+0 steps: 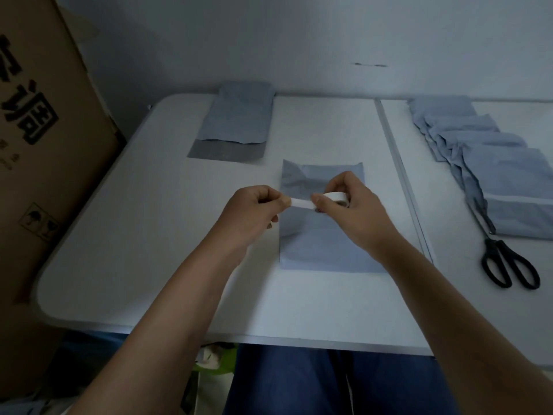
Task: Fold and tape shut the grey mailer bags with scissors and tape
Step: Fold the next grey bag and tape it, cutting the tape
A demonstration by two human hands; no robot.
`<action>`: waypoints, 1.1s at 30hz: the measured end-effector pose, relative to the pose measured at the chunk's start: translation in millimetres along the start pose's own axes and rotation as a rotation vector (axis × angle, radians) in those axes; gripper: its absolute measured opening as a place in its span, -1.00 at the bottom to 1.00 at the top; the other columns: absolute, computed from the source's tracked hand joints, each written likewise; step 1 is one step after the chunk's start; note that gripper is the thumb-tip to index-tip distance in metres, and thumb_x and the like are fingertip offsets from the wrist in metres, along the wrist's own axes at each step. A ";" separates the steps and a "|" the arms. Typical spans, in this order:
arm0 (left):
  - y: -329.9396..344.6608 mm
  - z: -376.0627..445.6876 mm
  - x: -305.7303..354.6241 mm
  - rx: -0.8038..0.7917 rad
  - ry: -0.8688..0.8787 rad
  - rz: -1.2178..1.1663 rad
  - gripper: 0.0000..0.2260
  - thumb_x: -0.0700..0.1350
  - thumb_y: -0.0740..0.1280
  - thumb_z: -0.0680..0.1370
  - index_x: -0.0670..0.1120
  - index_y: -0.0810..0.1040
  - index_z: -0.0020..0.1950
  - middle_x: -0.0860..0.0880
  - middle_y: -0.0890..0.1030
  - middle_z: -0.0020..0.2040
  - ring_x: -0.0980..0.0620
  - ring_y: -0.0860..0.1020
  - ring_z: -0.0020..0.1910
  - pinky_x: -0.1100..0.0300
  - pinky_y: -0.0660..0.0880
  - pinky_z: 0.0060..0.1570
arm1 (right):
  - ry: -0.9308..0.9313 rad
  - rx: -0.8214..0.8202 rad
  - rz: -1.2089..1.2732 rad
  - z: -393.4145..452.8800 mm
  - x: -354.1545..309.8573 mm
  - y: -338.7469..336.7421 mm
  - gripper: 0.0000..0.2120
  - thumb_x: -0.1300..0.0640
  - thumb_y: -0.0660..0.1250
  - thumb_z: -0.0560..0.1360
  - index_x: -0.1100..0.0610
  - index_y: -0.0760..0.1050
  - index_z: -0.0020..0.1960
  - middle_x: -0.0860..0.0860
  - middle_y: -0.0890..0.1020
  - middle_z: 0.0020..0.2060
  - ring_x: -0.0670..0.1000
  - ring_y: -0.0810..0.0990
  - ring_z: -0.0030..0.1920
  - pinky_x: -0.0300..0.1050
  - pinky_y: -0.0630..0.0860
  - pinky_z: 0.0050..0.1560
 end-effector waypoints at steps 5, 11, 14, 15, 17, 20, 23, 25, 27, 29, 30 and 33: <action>9.2 -8.9 -11.9 -0.110 -0.068 -0.020 -0.89 -0.11 0.28 0.60 -0.09 0.54 -0.08 0.03 0.69 -0.14 0.14 0.55 -0.36 0.30 0.43 -0.36 | 0.142 0.013 0.288 -12.0 13.0 7.8 -0.61 -0.21 0.39 0.37 0.08 0.50 -0.01 -0.16 0.67 -0.25 -0.12 0.67 -0.12 0.03 0.60 0.04; 16.9 -4.7 -30.1 -0.029 -0.087 0.086 -0.87 -0.08 0.30 0.59 -0.09 0.53 -0.13 0.05 0.70 -0.18 0.09 0.59 -0.41 0.27 0.39 -0.39 | 0.059 0.108 0.083 -14.1 15.9 12.8 -0.73 -0.15 0.24 0.55 0.05 0.51 -0.05 -0.14 0.62 -0.21 -0.10 0.61 -0.12 -0.21 0.52 -0.02; 12.5 -0.4 -35.7 0.008 -0.073 0.156 -0.85 -0.04 0.32 0.57 -0.09 0.56 -0.12 0.10 0.69 -0.20 0.09 0.62 -0.36 0.18 0.44 -0.24 | -0.002 0.091 0.022 -12.6 15.7 18.1 -0.76 -0.11 0.29 0.54 0.08 0.50 -0.04 -0.14 0.64 -0.19 -0.17 0.63 -0.12 -0.38 0.46 -0.12; 11.8 0.2 -36.3 0.012 -0.070 0.167 -0.85 -0.04 0.32 0.57 -0.08 0.57 -0.12 0.11 0.69 -0.21 0.10 0.63 -0.35 0.17 0.45 -0.20 | -0.014 0.095 0.015 -12.5 16.3 19.3 -0.75 -0.12 0.30 0.53 0.08 0.50 -0.05 -0.14 0.64 -0.19 -0.17 0.64 -0.13 -0.34 0.48 -0.12; 11.3 0.9 -36.2 0.017 -0.063 0.180 -0.86 -0.04 0.32 0.56 -0.08 0.58 -0.12 0.12 0.69 -0.21 0.11 0.63 -0.36 0.17 0.47 -0.17 | -0.018 0.114 0.022 -13.1 18.7 20.0 -0.75 -0.11 0.33 0.51 0.08 0.50 -0.06 -0.15 0.64 -0.22 -0.18 0.65 -0.15 -0.34 0.49 -0.15; 10.4 2.7 -34.6 0.031 -0.047 0.237 -0.87 -0.05 0.32 0.56 -0.06 0.58 -0.13 0.11 0.68 -0.23 0.17 0.60 -0.42 0.24 0.43 -0.24 | -0.021 0.144 0.061 -14.5 21.5 20.9 -0.77 -0.06 0.36 0.50 0.11 0.50 -0.06 -0.19 0.63 -0.27 -0.24 0.64 -0.21 -0.44 0.43 -0.23; 9.8 3.7 -34.0 0.045 -0.030 0.307 -0.87 -0.04 0.31 0.56 -0.04 0.57 -0.14 0.10 0.67 -0.24 0.20 0.57 -0.44 0.29 0.40 -0.29 | -0.029 0.157 0.067 -15.7 23.1 21.9 -0.76 -0.05 0.38 0.49 0.13 0.51 -0.05 -0.18 0.63 -0.28 -0.24 0.63 -0.25 -0.44 0.42 -0.27; 9.3 4.3 -34.1 0.060 -0.013 0.356 -0.87 -0.04 0.31 0.56 -0.04 0.58 -0.14 0.09 0.67 -0.24 0.16 0.57 -0.40 0.27 0.43 -0.26 | -0.024 0.151 0.058 -15.2 24.8 22.9 -0.74 -0.07 0.38 0.47 0.12 0.51 -0.04 -0.16 0.63 -0.28 -0.22 0.63 -0.24 -0.41 0.45 -0.26; 8.9 4.9 -35.4 0.071 -0.006 0.399 -0.87 -0.03 0.31 0.56 -0.04 0.58 -0.12 0.07 0.66 -0.23 0.13 0.57 -0.37 0.27 0.44 -0.27 | -0.031 0.137 0.038 -14.9 24.7 24.4 -0.74 -0.07 0.40 0.47 0.11 0.51 -0.03 -0.18 0.63 -0.29 -0.24 0.61 -0.25 -0.40 0.45 -0.25; 8.8 5.8 -37.0 0.081 0.000 0.443 -0.87 -0.02 0.31 0.56 -0.04 0.57 -0.10 0.06 0.64 -0.21 0.13 0.56 -0.31 0.30 0.39 -0.30 | -0.035 0.124 0.020 -14.7 24.1 25.2 -0.76 -0.06 0.41 0.46 0.08 0.50 -0.02 -0.20 0.61 -0.30 -0.25 0.57 -0.26 -0.41 0.43 -0.25; 8.5 5.7 -37.3 0.085 0.004 0.466 -0.87 -0.02 0.31 0.56 -0.04 0.57 -0.09 0.07 0.62 -0.21 0.14 0.54 -0.29 0.32 0.36 -0.32 | -0.036 0.118 0.013 -14.6 23.7 25.3 -0.77 -0.06 0.41 0.46 0.07 0.50 -0.01 -0.20 0.61 -0.30 -0.25 0.56 -0.27 -0.41 0.43 -0.25; 8.3 4.4 -37.7 0.094 0.013 0.486 -0.87 -0.02 0.30 0.57 -0.04 0.57 -0.09 0.08 0.60 -0.21 0.15 0.54 -0.26 0.33 0.33 -0.34 | -0.039 0.106 0.011 -15.2 24.0 25.3 -0.77 -0.06 0.41 0.46 0.05 0.49 0.00 -0.20 0.59 -0.30 -0.23 0.55 -0.29 -0.40 0.42 -0.26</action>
Point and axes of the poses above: each hand's wrist, its own z-axis towards the middle knuckle, its own y-axis out of the palm, x = y × z, the point moved 6 cm from there along z, towards the middle knuckle
